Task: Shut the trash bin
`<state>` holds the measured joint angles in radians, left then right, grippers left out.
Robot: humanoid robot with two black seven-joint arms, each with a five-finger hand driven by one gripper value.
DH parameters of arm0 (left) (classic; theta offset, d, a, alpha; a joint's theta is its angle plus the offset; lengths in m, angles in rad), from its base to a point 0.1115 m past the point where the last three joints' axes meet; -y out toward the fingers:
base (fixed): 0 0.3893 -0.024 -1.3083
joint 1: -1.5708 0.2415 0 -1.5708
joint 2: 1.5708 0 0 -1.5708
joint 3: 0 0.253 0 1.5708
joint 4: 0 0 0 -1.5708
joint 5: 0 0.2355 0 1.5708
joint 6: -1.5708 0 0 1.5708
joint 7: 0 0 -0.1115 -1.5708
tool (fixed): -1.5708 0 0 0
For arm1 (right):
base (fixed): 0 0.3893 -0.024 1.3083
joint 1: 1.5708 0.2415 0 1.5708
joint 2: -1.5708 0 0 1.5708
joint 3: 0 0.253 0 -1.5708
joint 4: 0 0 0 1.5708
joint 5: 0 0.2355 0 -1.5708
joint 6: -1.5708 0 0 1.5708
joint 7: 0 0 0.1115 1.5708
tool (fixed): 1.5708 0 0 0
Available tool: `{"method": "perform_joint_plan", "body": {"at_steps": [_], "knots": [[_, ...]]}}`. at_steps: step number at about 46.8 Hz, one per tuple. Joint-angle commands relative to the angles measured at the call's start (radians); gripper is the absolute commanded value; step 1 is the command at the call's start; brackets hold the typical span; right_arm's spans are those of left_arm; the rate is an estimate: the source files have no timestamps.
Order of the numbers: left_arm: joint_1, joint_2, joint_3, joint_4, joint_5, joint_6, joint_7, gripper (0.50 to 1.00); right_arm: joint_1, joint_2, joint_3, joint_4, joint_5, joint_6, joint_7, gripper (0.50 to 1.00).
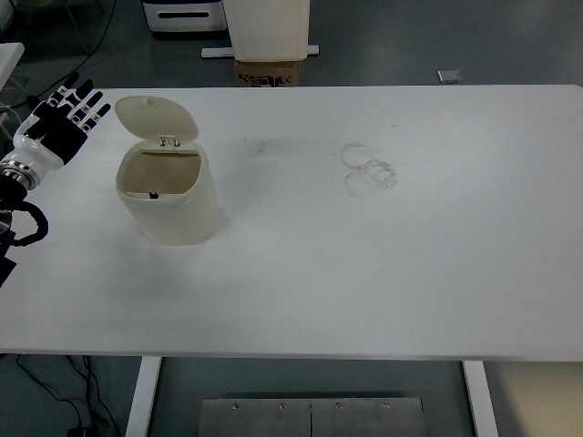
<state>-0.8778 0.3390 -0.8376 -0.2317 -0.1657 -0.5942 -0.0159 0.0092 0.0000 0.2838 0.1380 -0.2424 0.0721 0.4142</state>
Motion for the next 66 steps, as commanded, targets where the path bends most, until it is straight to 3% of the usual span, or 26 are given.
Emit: {"method": "perform_joint_plan", "body": {"at_steps": [1, 32, 45, 66], "knots": [[0.0, 0.0, 0.0, 0.0, 0.0, 0.001, 0.001, 1.0, 0.0, 0.0, 0.0, 0.0, 0.0, 0.0, 0.0, 0.991], [-0.015, 0.002, 0.005, -0.012, 0.003, -0.009, -0.001, 1.0, 0.0, 0.0, 0.0, 0.0, 0.0, 0.0, 0.0, 0.991], [-0.041, 0.044, 0.003, -0.044, 0.005, -0.004, 0.001, 1.0, 0.0, 0.0, 0.0, 0.0, 0.0, 0.0, 0.0, 0.991], [-0.046, 0.08, 0.008, -0.104, 0.015, 0.048, 0.007, 1.0, 0.0, 0.0, 0.0, 0.0, 0.0, 0.0, 0.0, 0.991]]}}
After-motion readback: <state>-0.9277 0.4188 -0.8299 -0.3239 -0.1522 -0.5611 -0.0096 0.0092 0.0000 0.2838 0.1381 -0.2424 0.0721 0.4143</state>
